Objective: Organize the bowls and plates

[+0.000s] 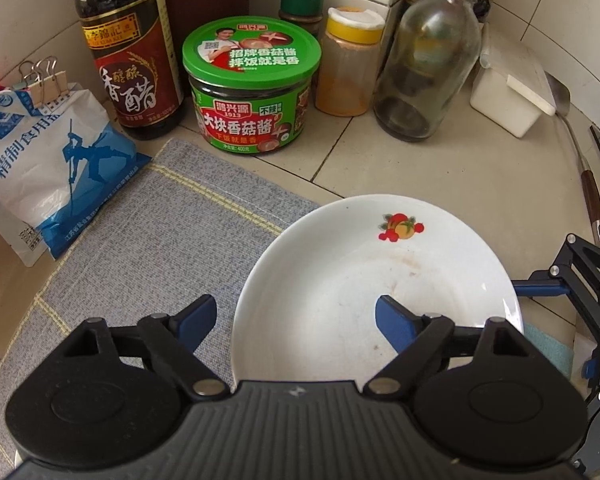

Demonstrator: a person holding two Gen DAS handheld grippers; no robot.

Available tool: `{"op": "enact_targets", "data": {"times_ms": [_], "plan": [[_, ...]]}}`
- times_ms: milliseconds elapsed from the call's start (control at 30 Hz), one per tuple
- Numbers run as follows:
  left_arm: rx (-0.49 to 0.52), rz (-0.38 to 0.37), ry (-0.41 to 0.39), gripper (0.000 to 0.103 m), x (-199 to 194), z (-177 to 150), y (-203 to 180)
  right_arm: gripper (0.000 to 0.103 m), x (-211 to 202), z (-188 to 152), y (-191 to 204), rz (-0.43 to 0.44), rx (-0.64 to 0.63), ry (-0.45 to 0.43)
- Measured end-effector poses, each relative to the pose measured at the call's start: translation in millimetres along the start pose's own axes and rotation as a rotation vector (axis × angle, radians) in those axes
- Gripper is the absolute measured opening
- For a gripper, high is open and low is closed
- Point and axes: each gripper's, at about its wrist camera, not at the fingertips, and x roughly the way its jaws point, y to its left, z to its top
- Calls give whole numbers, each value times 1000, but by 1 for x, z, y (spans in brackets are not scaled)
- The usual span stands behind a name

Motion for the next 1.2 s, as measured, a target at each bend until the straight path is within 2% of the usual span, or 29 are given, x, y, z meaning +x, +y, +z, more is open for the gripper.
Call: {"op": "enact_targets", "data": {"times_ms": [367, 600, 700, 1000, 1200], "plan": [[-74, 63, -109, 86, -83, -38, -9, 103, -36, -1, 25, -33, 23, -33], [-90, 147, -179, 87, -134, -84, -34, 103, -50, 1, 39, -14, 83, -55], [-115, 165, -201, 91, -150, -108, -46, 103, -55, 0, 46, -2, 77, -65], [-200, 257, -295, 92, -181, -174, -78, 103, -67, -4, 68, 47, 41, -75], [-292, 321, -324, 93, -182, -211, -93, 103, -69, -8, 74, 104, 38, -81]]}}
